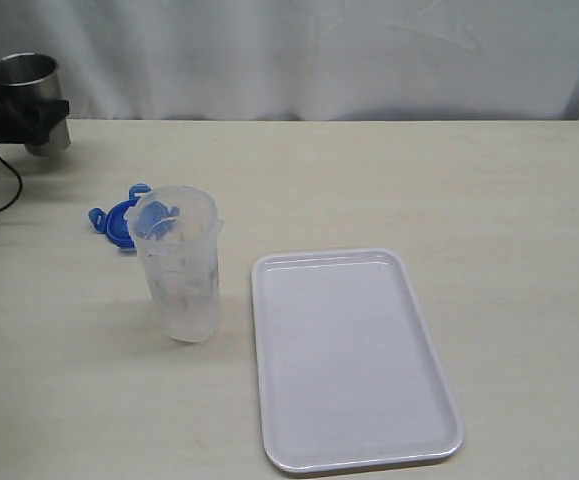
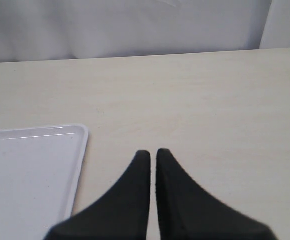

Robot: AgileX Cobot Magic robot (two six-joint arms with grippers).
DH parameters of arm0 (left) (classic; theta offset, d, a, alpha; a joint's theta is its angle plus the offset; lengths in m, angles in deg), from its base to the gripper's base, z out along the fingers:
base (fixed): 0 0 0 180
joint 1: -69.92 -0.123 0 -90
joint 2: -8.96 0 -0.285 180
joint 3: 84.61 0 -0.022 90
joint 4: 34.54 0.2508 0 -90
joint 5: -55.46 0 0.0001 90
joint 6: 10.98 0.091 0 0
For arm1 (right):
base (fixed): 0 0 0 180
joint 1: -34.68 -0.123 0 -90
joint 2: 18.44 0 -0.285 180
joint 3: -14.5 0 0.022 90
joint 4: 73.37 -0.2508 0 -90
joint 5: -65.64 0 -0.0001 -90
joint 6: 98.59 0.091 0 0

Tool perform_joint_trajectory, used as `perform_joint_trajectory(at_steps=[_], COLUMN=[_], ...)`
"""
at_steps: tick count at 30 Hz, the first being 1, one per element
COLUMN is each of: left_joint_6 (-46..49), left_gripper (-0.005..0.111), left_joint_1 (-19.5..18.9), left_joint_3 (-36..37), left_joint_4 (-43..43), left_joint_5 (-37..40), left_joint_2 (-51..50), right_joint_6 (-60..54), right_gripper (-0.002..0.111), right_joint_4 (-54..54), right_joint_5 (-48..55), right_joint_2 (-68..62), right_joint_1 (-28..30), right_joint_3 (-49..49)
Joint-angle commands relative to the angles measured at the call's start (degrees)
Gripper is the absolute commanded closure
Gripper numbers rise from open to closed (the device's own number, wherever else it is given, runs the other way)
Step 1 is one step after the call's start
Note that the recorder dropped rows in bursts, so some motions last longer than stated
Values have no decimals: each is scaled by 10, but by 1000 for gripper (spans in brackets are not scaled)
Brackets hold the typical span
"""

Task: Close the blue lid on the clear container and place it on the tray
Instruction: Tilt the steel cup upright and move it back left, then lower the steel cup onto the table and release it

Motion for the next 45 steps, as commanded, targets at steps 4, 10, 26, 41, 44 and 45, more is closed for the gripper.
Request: perform_joint_trajectory(at_steps=[4, 10, 26, 41, 44, 45], left_joint_6=[-7, -7, -16, -26, -31, -39], left_gripper=[107, 107, 16, 2, 2, 2], left_joint_1=[-1, -1, -1, -8, -29, -40], left_joint_3=[-8, -8, -8, -8, -8, -8], left_joint_4=[6, -7, 0, 70, 104, 106], left_joint_5=[-48, -53, -53, -46, -116, -146], left_joint_2=[-28, -33, -33, -32, -31, -31], right_joint_6=[1, 1, 1, 1, 1, 1], right_gripper=[104, 104, 104, 104, 104, 104], right_joint_4=[-1, -1, -1, -1, -1, -1], right_joint_5=[-2, -2, -2, -2, -2, -2], right_joint_2=[3, 3, 3, 3, 3, 3], right_joint_1=[0, 0, 0, 0, 0, 0], right_joint_3=[2, 2, 2, 2, 2, 2])
